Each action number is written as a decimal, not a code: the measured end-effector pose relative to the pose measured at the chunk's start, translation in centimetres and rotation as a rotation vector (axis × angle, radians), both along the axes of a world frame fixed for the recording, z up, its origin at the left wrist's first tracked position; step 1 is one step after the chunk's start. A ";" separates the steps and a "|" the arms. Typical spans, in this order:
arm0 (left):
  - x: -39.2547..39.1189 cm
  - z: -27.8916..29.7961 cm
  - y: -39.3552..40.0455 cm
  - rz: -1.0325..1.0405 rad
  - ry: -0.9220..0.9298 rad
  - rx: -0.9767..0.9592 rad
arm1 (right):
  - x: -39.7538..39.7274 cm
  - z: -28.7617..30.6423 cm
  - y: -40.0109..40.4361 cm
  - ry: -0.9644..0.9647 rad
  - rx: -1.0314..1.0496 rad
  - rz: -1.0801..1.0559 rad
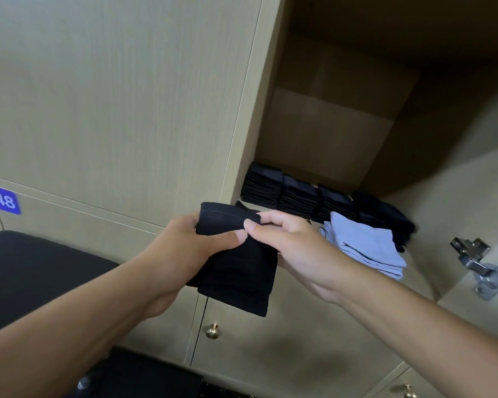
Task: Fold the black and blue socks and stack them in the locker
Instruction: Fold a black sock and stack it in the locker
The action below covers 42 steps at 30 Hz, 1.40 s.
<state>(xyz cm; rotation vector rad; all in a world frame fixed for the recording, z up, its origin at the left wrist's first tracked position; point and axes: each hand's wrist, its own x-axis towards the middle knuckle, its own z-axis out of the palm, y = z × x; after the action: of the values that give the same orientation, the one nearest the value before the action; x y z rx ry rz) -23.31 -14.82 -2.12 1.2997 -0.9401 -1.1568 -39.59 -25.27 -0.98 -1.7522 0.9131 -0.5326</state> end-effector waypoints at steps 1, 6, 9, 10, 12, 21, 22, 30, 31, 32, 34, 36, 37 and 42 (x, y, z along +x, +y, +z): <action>-0.1 0.0 0.0 -0.009 0.019 -0.003 | 0.1 -0.2 -0.1 -0.017 0.011 -0.013; -0.6 -0.7 -0.1 -0.032 0.120 0.043 | 0.5 -1.1 -0.6 -0.120 0.080 -0.120; -0.7 -1.1 -0.3 -0.066 0.173 0.066 | 0.6 -1.2 -1.0 -0.209 0.177 -0.193; -0.7 -1.2 -0.4 -0.071 0.176 0.071 | 0.6 -1.2 -1.1 -0.240 0.217 -0.206; -0.8 -1.4 -0.5 -0.079 0.162 0.076 | 0.6 -1.3 -1.2 -0.271 0.271 -0.212; -0.6 -1.6 -0.5 -0.216 0.101 0.030 | -0.1 -1.1 -1.9 -0.281 0.391 -0.220; -0.6 -1.6 -0.5 -0.213 0.102 0.030 | -0.3 -1.0 -1.8 -0.270 0.364 -0.226; -0.1 -1.6 -0.8 -0.133 0.141 0.118 | -1.6 -0.3 -2.0 -0.158 -0.048 -0.388; -0.1 -1.7 -0.8 -0.128 0.136 0.134 | -1.7 -0.1 -2.2 -0.175 -0.085 -0.407; -0.2 -1.7 -0.7 -0.129 0.134 0.143 | -1.9 0.1 -2.3 -0.211 -0.105 -0.421; -0.3 -1.7 -0.6 -0.136 0.139 0.145 | -2.2 0.6 -2.5 -0.305 -0.119 -0.445; -0.3 -1.7 -0.6 -0.123 0.171 0.139 | -2.5 1.0 -2.4 -0.384 -0.147 -0.448; -0.3 -1.7 -0.6 -0.106 0.195 0.138 | -2.7 1.2 -2.1 -0.409 -0.174 -0.429; 0.1 -1.7 -0.6 -0.063 0.269 0.100 | -3.1 1.9 -0.3 -0.448 -0.382 -0.151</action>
<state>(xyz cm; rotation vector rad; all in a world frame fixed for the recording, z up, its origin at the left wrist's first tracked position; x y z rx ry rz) -23.21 -15.41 -3.85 1.1642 -0.7374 -1.4035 -42.73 -25.56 0.93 -1.7943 0.6523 -1.2089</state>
